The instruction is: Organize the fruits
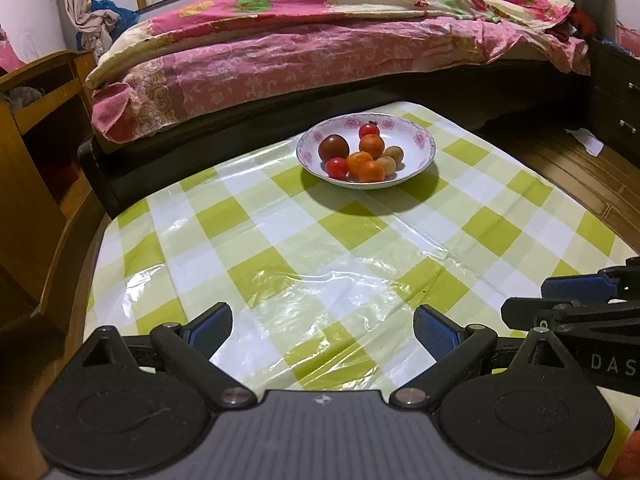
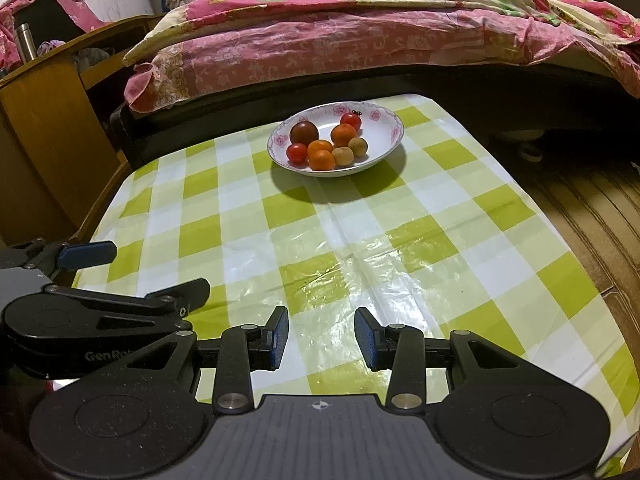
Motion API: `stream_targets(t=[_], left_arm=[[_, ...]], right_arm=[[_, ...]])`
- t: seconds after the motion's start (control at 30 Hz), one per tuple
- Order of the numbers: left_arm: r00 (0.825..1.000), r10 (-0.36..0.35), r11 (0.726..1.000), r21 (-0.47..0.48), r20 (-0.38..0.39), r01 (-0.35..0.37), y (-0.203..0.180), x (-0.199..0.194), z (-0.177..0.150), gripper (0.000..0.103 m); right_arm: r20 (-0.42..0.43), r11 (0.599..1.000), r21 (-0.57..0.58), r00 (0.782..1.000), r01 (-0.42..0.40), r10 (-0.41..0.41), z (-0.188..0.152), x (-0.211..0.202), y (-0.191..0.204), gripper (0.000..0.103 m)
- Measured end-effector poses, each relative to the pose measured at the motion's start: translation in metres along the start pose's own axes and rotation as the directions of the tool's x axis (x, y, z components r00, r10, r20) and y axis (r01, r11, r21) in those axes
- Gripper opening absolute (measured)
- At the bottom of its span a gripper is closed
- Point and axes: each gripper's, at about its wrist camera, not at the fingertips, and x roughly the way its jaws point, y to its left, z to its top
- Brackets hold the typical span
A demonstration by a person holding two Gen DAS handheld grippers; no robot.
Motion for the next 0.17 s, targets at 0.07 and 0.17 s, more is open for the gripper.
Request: stream_targets(t=[0.07, 0.17], left_arm=[[1.000, 0.001, 1.000, 0.005, -0.002, -0.001, -0.0002, 0.0009, -0.0001, 0.103], [1.000, 0.013, 1.000, 0.008, -0.004, -0.013, -0.0006, 0.0021, -0.0009, 0.103]], right_arm=[[-0.002, 1.000, -0.001, 1.000, 0.000, 0.000, -0.0002, 0.0004, 0.0002, 0.035], [-0.003, 1.000, -0.001, 1.000, 0.000, 0.000, 0.0002, 0.0003, 0.0005, 0.035]])
